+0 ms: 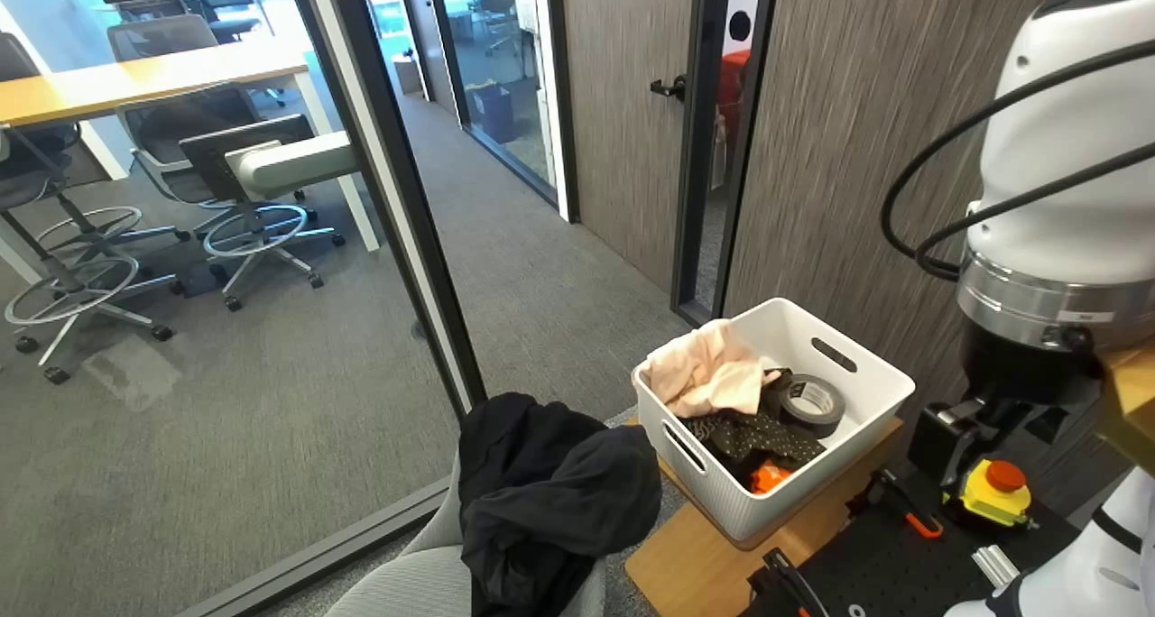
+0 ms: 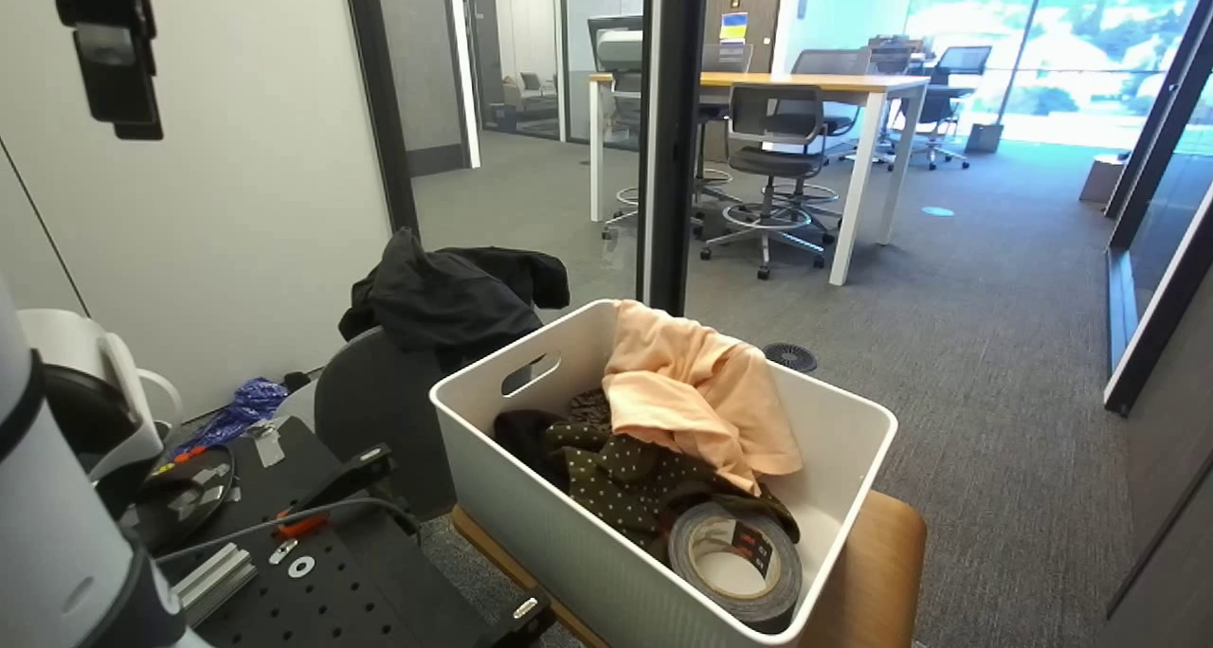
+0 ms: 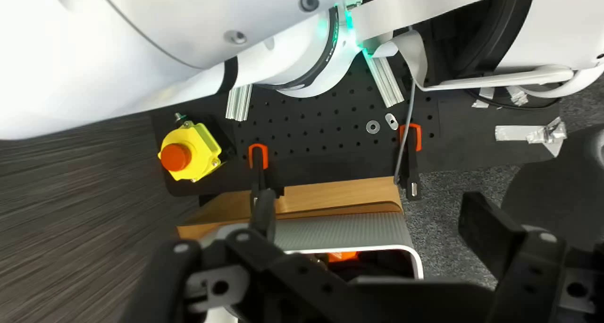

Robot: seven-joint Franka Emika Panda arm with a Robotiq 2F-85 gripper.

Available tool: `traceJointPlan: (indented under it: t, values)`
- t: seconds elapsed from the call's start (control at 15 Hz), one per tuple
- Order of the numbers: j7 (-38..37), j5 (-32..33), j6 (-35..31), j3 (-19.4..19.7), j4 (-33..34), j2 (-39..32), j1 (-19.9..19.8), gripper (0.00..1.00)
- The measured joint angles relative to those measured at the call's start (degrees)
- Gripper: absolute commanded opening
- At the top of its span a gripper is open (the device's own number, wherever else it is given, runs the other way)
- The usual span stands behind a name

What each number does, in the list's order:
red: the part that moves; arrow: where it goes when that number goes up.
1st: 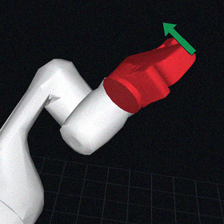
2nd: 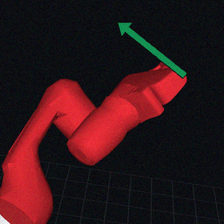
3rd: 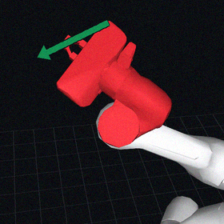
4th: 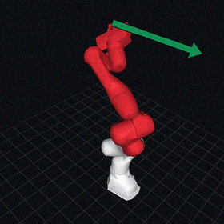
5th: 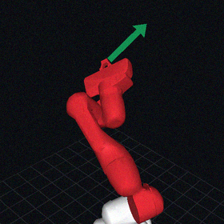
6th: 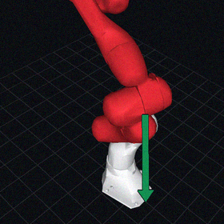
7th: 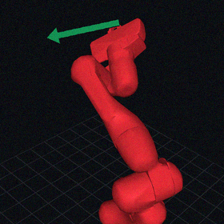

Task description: Pick up one cloth from the box and put it on the headrest of the chair

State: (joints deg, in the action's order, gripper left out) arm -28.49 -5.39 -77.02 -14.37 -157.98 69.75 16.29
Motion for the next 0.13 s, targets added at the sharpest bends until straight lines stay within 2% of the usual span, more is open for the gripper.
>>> traceJointPlan:
  t: [0.13]
  values:
    - [2.4,0.0,0.2,0.4,0.0,1.4,-1.9,1.0]
